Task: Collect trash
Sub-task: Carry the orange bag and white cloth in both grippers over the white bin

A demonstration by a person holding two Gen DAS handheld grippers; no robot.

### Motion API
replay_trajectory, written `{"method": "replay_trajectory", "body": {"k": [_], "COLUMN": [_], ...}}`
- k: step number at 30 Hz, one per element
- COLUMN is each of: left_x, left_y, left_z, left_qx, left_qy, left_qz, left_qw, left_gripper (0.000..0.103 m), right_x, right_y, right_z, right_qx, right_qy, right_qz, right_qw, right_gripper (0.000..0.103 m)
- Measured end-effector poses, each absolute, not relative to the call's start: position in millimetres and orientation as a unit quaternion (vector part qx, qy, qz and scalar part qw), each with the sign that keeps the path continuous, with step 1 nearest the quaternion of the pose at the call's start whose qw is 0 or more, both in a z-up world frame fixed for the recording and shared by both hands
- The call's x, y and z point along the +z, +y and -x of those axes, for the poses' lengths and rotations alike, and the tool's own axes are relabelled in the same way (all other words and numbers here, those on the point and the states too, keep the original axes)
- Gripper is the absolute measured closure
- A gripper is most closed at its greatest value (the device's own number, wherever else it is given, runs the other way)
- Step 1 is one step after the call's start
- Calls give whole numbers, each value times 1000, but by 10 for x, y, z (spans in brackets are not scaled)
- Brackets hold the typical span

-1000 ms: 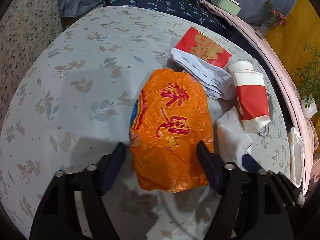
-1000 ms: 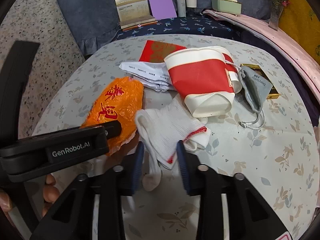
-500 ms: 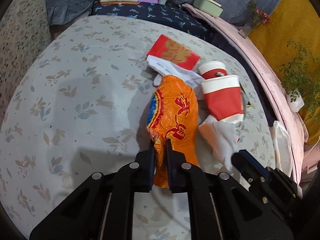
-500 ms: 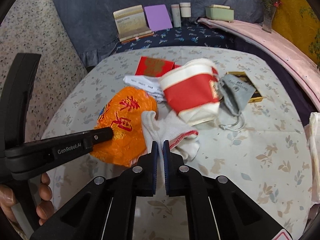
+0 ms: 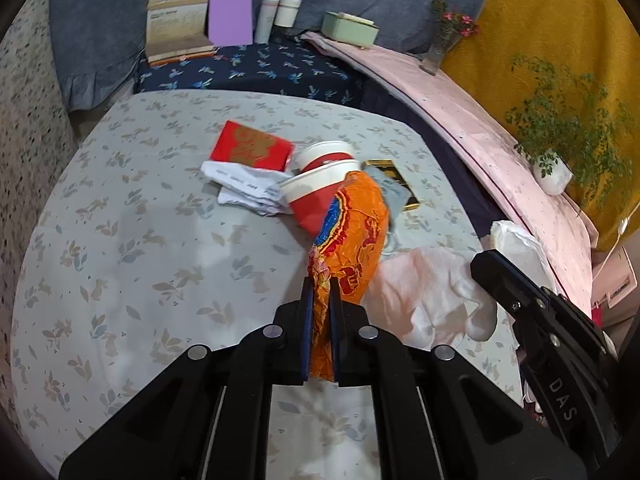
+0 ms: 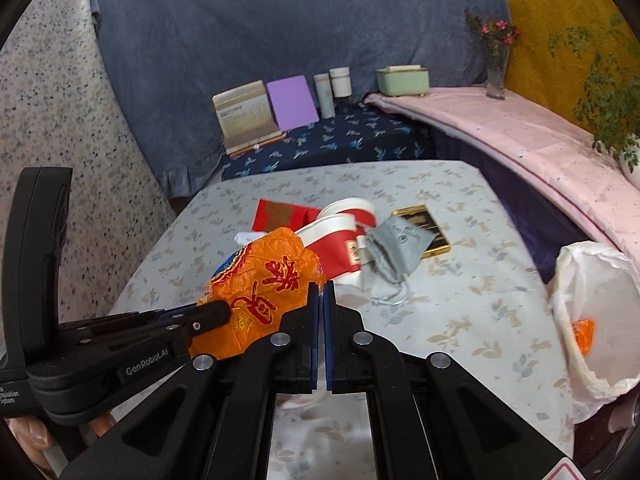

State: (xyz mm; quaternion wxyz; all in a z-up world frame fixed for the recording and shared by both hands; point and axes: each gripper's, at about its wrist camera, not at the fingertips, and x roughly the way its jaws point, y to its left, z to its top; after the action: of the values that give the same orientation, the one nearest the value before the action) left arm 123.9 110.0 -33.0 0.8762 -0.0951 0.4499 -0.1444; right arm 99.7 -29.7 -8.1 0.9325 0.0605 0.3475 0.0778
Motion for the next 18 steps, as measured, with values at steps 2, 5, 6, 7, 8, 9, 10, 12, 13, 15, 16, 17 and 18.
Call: {"method": "replay_trajectory", "body": {"k": [2,5,6,7,8,9,10,12,13,15,16,17,18], "left_x": [-279,-231,-214,-198,-185,-168,-152,-126,-111,-83,-67,-59,-45], "left_y": [1015,904,858,813,767,708,650,537,472,341,265,206,125], "left_z": [-1212,-1180,-1179,-1173,-1171,-1173,-1176,-1185,-1191,-1204,-1212,-1218,-1227], "left_qx": [-150,-156,-158,-161,-163,-166,-171,-179,-184,-192,-198,-204,-210], "left_qy": [447,444,443,443,443,442,441,440,440,438,437,437,437], "left_qz": [89,81,78,75,72,68,65,61,58,51,48,47,44], "left_qw": [877,879,879,879,879,879,879,878,877,877,876,875,874], "left_gripper": [97,97,97,97,97,97,97,97,97,97,97,97,97], "right_x": [-45,13,42,70,96,124,149,204,232,274,299,315,326], "right_y": [-410,-567,-632,-691,-748,-815,-873,-1000,-1077,-1217,-1305,-1368,-1441], "right_z": [-950,-887,-857,-840,-825,-810,-797,-770,-759,-735,-720,-720,-704], "right_qx": [70,59,54,50,45,39,35,24,17,4,-4,-10,-18], "right_qy": [343,333,328,324,320,315,312,304,299,292,288,286,283], "right_qz": [-65,-73,-77,-79,-81,-82,-84,-88,-90,-93,-94,-95,-96], "right_qw": [935,938,940,941,943,945,946,948,950,952,953,953,954], "right_gripper": [101,101,101,101,101,101,101,101,101,101,101,101,101]}}
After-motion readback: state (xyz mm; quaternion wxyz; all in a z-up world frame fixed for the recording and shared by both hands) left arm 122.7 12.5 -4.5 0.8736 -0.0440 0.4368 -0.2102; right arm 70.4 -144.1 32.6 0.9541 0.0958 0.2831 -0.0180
